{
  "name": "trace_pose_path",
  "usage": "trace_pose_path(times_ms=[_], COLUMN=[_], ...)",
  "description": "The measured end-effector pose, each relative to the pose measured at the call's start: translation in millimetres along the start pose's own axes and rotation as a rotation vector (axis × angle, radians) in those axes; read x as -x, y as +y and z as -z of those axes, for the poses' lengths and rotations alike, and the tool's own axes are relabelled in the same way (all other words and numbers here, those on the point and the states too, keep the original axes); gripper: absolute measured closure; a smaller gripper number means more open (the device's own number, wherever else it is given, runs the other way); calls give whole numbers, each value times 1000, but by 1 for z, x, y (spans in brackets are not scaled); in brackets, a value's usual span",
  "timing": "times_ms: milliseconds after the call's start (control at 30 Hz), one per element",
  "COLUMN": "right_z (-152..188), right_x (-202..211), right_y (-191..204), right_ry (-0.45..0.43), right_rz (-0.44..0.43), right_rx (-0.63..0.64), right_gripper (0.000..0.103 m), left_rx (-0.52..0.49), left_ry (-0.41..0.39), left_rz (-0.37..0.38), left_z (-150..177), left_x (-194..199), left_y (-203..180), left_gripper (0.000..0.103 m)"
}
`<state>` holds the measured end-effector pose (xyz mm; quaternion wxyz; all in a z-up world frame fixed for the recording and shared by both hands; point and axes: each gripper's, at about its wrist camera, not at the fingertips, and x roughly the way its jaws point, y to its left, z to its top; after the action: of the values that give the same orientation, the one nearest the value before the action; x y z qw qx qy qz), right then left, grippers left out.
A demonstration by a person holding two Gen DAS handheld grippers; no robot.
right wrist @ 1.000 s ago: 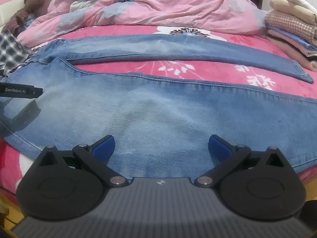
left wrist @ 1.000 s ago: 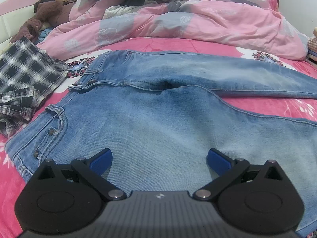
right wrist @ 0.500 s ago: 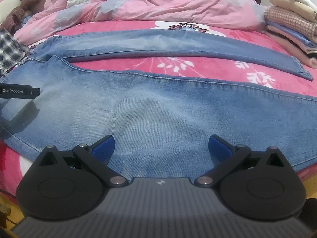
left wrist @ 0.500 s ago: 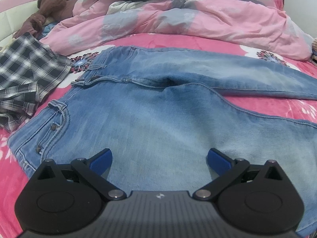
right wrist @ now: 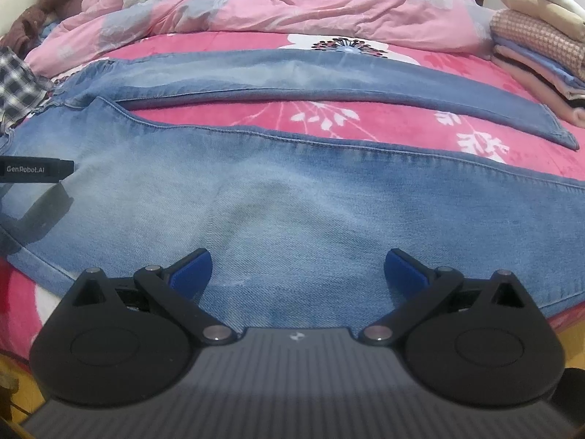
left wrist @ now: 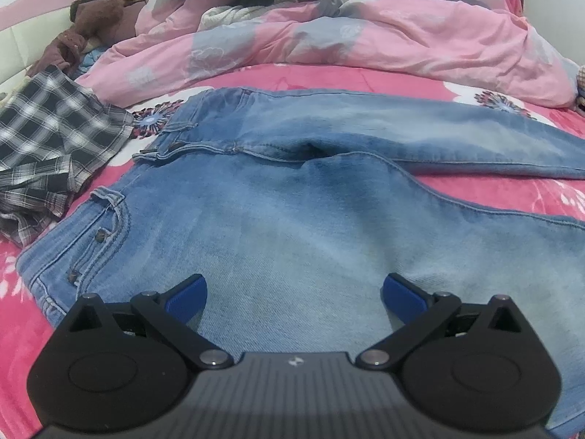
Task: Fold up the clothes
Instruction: 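Move both open grippers toward the waistband end of the light-blue jeans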
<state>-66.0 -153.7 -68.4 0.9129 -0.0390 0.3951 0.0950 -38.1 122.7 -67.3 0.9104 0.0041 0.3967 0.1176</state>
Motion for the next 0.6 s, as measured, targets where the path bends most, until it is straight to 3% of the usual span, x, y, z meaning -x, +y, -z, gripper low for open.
trace_pose_path(times_ms=[600], right_z=[-2], right_x=[-3], right_y=[0], right_ry=[15], right_rz=[-5], right_rx=[18], right_gripper=[1], left_rx=[-1], left_ry=[-5], left_rz=[7], left_z=[2], left_x=[0], left_y=[0], left_gripper=[0])
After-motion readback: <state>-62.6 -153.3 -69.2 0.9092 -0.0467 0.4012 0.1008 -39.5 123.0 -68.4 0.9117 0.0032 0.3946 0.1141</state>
